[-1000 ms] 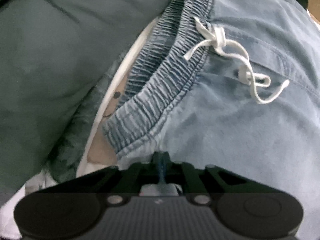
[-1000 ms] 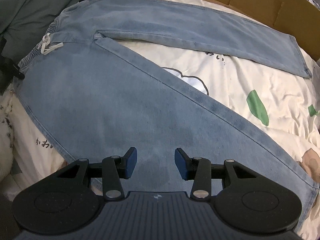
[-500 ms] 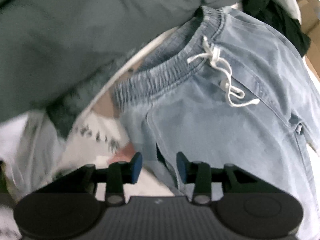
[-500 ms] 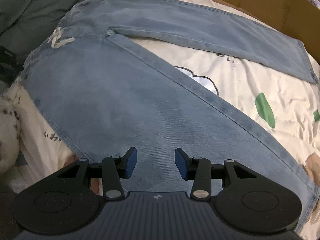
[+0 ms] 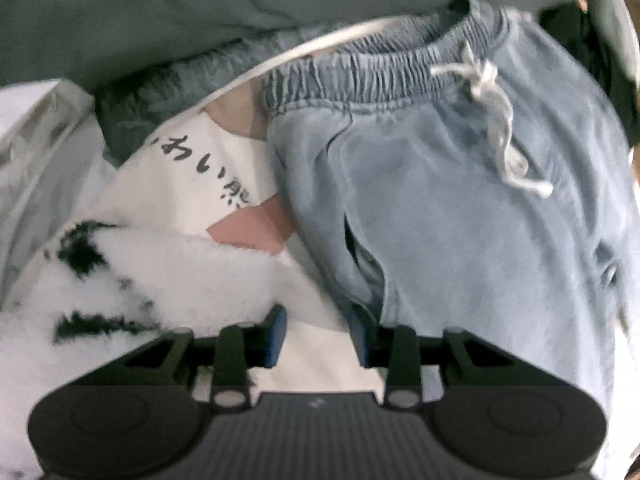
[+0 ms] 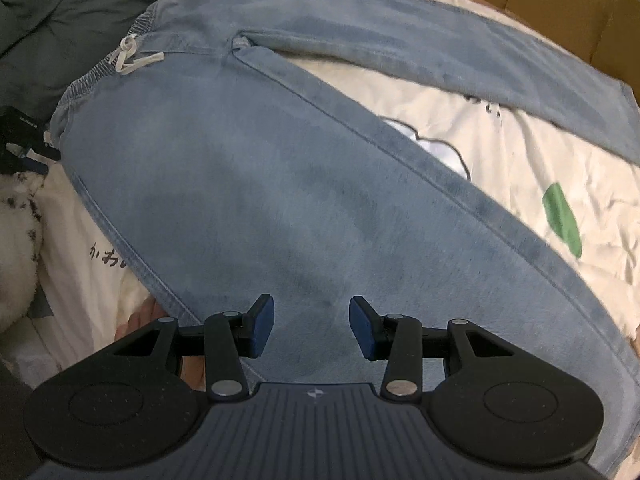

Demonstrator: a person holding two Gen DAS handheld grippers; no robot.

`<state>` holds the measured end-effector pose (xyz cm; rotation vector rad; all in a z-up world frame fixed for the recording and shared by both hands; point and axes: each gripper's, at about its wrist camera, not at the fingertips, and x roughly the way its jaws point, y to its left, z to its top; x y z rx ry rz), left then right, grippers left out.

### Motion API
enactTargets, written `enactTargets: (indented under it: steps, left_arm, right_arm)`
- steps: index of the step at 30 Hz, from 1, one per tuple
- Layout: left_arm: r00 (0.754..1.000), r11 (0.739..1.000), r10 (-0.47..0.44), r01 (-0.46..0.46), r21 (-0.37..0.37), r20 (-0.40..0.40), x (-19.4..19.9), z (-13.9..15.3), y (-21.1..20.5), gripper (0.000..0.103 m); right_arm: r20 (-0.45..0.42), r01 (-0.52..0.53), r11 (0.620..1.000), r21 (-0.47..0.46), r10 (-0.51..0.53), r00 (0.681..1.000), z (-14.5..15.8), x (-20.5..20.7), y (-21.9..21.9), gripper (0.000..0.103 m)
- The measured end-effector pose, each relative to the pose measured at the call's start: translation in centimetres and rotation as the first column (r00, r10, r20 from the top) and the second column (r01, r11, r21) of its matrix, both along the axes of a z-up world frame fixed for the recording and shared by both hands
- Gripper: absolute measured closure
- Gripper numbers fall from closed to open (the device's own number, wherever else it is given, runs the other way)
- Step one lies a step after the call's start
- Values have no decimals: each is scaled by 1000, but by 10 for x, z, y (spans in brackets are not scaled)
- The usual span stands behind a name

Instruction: Fold clothes

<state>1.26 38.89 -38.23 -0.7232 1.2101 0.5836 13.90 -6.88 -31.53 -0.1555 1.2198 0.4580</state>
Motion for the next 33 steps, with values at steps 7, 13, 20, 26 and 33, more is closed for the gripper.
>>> enactTargets:
  steps: [7, 13, 20, 26, 33]
  left_arm:
    - [992, 996, 80, -75, -56, 94, -9, 12, 0, 78]
    - [995, 997, 10, -2, -82, 102, -7, 19, -20, 78]
    - [998, 995, 11, -4, -102, 69, -3, -2, -25, 78]
    - [998, 992, 35, -27, -120, 59, 0, -16, -24, 76]
    - [970, 972, 174, -140, -190, 173, -17, -25, -20, 69]
  right_arm:
    - [-6, 4, 1000, 0, -4, 1000, -2, -1, 0, 55]
    - [-18, 6, 1000, -5, -6, 1000, -6, -4, -1, 55]
    - [-30, -4, 1000, 3, 4, 1000, -4, -5, -1, 55]
    - [-36, 23, 1000, 16, -22, 999, -6, -2, -2, 55]
    - [-35, -25, 999, 28, 26, 999, -13, -8, 12, 55]
